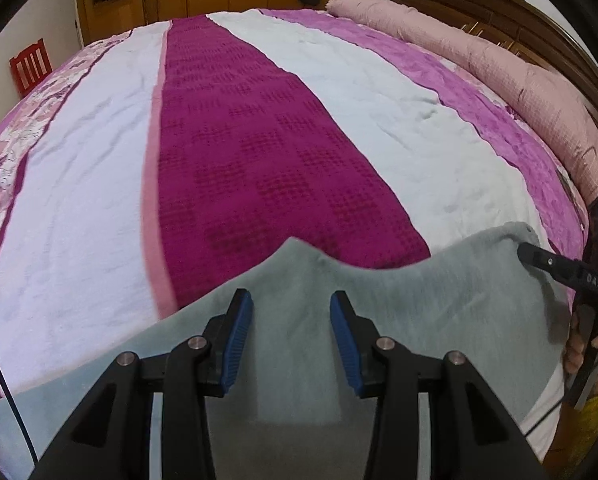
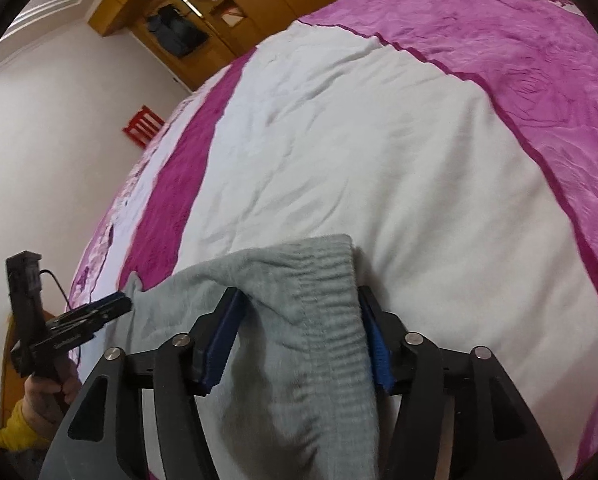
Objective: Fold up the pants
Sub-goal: 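Close the right gripper on the elastic waistband of the pants, then lift the gripped waistband up off the bed with the right gripper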
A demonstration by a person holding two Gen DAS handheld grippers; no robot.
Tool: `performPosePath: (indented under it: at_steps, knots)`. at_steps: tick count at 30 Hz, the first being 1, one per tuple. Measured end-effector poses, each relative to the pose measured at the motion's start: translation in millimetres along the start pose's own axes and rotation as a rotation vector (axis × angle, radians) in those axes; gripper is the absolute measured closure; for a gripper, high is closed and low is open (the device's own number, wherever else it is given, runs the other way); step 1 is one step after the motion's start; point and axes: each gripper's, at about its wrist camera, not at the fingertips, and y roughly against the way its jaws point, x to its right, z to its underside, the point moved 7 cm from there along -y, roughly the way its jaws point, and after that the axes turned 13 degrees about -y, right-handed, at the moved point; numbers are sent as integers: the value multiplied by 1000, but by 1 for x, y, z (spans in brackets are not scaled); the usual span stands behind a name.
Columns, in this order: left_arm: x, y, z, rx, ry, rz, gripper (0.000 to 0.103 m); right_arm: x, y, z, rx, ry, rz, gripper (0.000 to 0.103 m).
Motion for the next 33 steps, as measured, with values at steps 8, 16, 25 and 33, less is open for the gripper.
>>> performPosePath:
  at_steps: [8, 16, 25, 33]
  knots:
    - [5, -11, -2, 16, -7, -41, 54, -1, 5, 2, -4, -12, -62, 68]
    - [6, -15, -1, 15, -38, -78, 51, -21, 43, 1, 93, 10, -36, 81]
    - [1, -24, -1, 21, -49, -103, 34, 11, 11, 0, 84, 14, 136, 81]
    - [-10, -10, 0, 34, -14, -86, 32, 4, 32, -2, 92, 18, 173, 74]
